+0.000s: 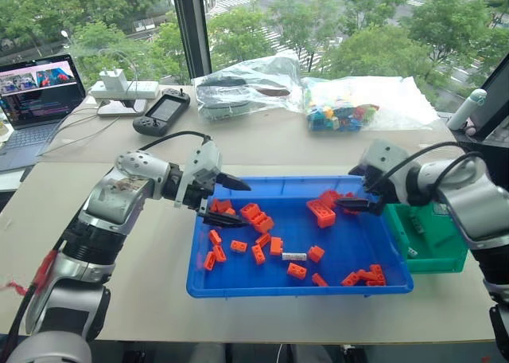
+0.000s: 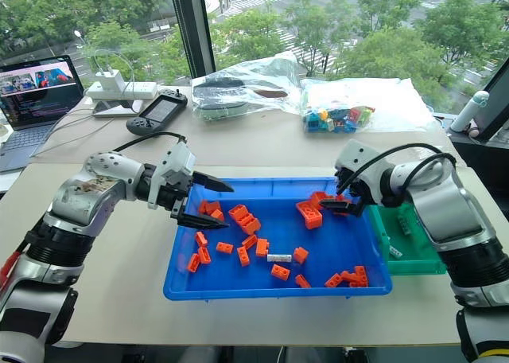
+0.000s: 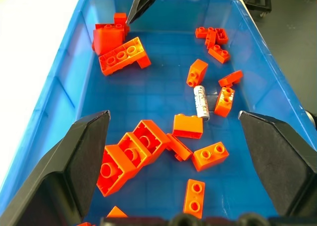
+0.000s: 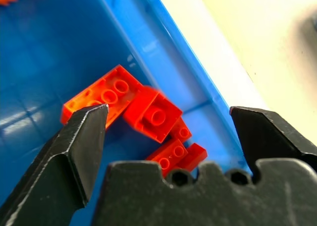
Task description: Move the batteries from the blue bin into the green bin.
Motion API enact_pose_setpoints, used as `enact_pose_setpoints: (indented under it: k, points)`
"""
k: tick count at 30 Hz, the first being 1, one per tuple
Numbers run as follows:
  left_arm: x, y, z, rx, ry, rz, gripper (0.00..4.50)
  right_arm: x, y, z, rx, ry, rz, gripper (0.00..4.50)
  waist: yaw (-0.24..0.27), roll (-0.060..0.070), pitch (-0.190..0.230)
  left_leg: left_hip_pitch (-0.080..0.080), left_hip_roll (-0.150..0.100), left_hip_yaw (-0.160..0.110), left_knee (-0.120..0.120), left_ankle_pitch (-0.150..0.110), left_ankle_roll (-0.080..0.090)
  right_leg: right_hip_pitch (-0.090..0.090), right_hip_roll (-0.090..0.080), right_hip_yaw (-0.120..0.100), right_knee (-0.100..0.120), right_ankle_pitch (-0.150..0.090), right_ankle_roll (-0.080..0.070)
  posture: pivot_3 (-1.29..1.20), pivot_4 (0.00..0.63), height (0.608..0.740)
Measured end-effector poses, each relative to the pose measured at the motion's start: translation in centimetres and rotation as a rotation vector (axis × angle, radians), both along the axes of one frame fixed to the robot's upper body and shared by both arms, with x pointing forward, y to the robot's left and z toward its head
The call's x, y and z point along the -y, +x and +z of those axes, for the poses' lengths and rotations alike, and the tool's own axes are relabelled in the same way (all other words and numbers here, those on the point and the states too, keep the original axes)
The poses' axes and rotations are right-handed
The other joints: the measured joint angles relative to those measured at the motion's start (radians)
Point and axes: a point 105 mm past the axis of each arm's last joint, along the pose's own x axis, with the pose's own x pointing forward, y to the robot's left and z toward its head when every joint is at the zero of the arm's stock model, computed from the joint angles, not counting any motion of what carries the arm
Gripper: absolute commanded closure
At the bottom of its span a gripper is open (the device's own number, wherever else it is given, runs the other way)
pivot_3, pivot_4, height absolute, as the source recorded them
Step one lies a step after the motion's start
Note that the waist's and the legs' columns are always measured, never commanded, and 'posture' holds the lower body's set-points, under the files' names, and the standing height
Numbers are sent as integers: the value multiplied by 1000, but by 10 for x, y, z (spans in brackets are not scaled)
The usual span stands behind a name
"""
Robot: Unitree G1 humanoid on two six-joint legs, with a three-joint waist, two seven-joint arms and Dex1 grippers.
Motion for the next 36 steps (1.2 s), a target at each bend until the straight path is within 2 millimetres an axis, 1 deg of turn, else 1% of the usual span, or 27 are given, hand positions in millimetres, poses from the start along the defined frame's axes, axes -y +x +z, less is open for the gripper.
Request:
enact_pose_setpoints:
  k: [2, 3, 6, 9, 12, 14, 17, 25, 27, 31, 33, 34, 36]
  points:
    - [1, 0, 1, 3, -3, -2, 0, -20, -22, -6, -68, 3, 111, 32, -1, 0, 0, 0, 0, 0, 0, 0, 0, 0, 0, 0, 0, 0, 0, 0, 150, 732]
    - [1, 0, 1, 2, -4, -3, 0, -29, -32, -12, -110, 11, 159, 32, -2, 0, 0, 0, 0, 0, 0, 0, 0, 0, 0, 0, 0, 0, 0, 0, 150, 732]
    - [2, 0, 1, 3, -5, -3, 0, -43, -38, -23, -154, 31, 190, 32, -4, 0, 0, 0, 0, 0, 0, 0, 0, 0, 0, 0, 0, 0, 0, 0, 150, 732]
    - [2, 0, 1, 4, -4, -4, 0, -59, -42, -41, -190, 38, 210, 32, -3, 0, 0, 0, 0, 0, 0, 0, 0, 0, 0, 0, 0, 0, 0, 0, 150, 732]
    - [-1, 0, 0, 4, 3, 4, 0, -60, -45, -60, -225, 3, 201, 32, 1, 0, 0, 0, -1, 0, 0, 0, 0, 0, 0, 0, 0, 0, 0, 0, 150, 732]
    - [-1, 0, 0, 4, 5, 5, 0, -61, -43, -63, -225, -3, 194, 32, 1, 0, 0, 0, -1, 0, 1, 0, 0, 0, 0, 0, 0, 0, 0, 0, 150, 732]
    - [-1, 0, 0, 5, 7, 6, 0, -57, -37, -66, -199, -23, 174, 740, 0, 0, 0, 0, -1, 0, 1, 0, 0, 0, 0, 0, 0, 0, 0, 0, 150, 732]
    - [-2, 0, 0, 7, 8, 9, 0, -59, -37, -75, -193, -68, 197, 3473, -1, 0, 0, 0, -1, 0, 0, 0, 0, 0, 0, 0, 0, 0, 0, 0, 150, 732]
    - [-3, 1, 1, 9, 12, 12, 0, -62, -38, -77, -195, -71, 207, 4083, -2, 0, 0, 0, -1, 0, 0, 0, 0, 0, 0, 0, 0, 0, 0, 0, 150, 732]
    - [-3, 1, 1, 11, 14, 14, 0, -64, -36, -76, -183, -75, 211, 4137, -1, 0, 0, 0, -1, 0, 1, 0, 0, 0, 0, 0, 0, 0, 0, 0, 150, 732]
    - [-3, 0, 1, 13, 15, 14, 0, -64, -33, -75, -179, -71, 205, 3130, -1, 0, 0, 0, -1, 0, 0, 0, 0, 0, 0, 0, 0, 0, 0, 0, 150, 732]
    - [-3, 0, 1, 14, 16, 13, 0, -63, -31, -74, -177, -71, 199, 2869, -1, 0, 0, 0, -1, 0, 1, 0, 0, 0, 0, 0, 0, 0, 0, 0, 150, 732]
    - [-3, 0, 1, 16, 16, 12, 0, -62, -28, -71, -168, -70, 190, 2198, -1, 0, 0, 0, -1, 0, 0, 0, 0, 0, 0, 0, 0, 0, 0, 0, 150, 732]
